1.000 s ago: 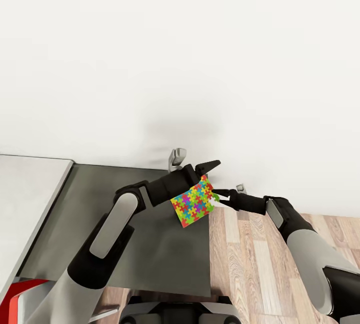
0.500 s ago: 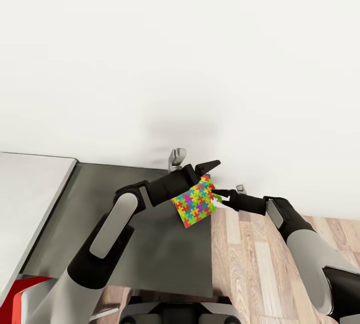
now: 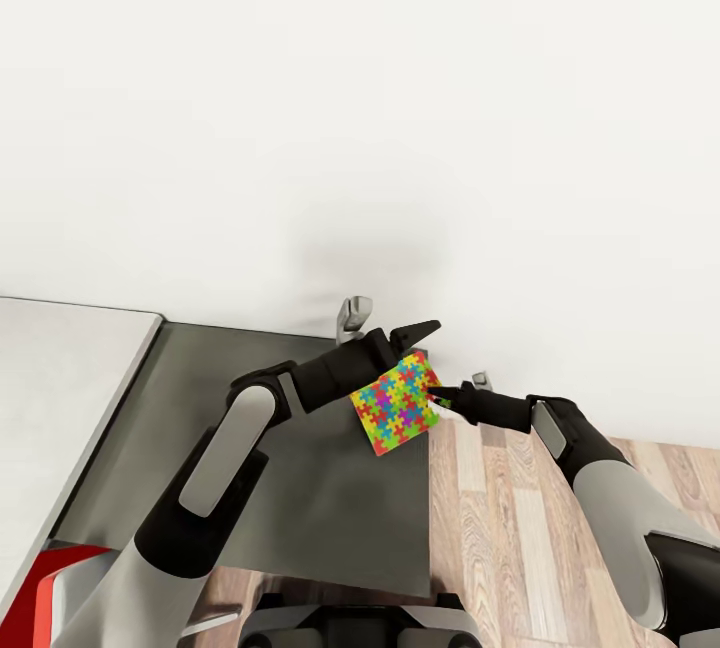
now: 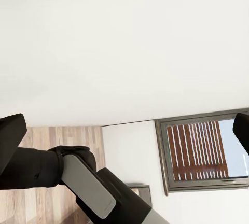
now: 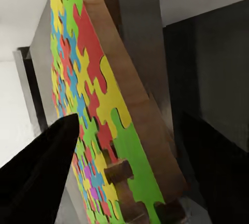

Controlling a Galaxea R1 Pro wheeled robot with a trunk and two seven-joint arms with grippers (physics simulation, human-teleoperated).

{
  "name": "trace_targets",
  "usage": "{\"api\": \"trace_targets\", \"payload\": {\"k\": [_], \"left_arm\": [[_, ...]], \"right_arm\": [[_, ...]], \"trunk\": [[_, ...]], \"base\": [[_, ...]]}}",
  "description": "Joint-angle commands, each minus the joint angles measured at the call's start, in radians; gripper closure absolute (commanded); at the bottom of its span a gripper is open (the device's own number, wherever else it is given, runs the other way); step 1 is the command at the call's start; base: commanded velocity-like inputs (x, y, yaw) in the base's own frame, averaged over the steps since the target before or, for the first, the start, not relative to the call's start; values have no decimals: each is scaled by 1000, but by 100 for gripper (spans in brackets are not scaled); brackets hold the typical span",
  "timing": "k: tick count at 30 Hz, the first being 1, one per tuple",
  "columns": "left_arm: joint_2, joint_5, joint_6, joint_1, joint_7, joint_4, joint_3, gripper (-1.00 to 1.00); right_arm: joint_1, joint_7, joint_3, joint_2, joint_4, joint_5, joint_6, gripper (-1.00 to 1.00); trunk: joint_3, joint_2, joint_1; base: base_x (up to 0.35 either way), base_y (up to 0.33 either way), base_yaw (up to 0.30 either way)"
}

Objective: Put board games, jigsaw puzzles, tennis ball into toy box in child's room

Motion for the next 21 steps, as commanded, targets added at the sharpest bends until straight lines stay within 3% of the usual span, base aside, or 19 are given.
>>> {"api": "trace_targets", "payload": {"k": [1,21], "left_arm": [[0,10,3,-1,9,-1,0,-100],[0,10,3,-1,8,-1,1,-100]], "right_arm": [[0,2,-3,0,1,1,4,100],[11,5,-3,-1,3,-30,2,100]], "trunk": [[-1,-2,1],[-1,-2,1]], "base": [[0,0,13],[0,0,2]]}}
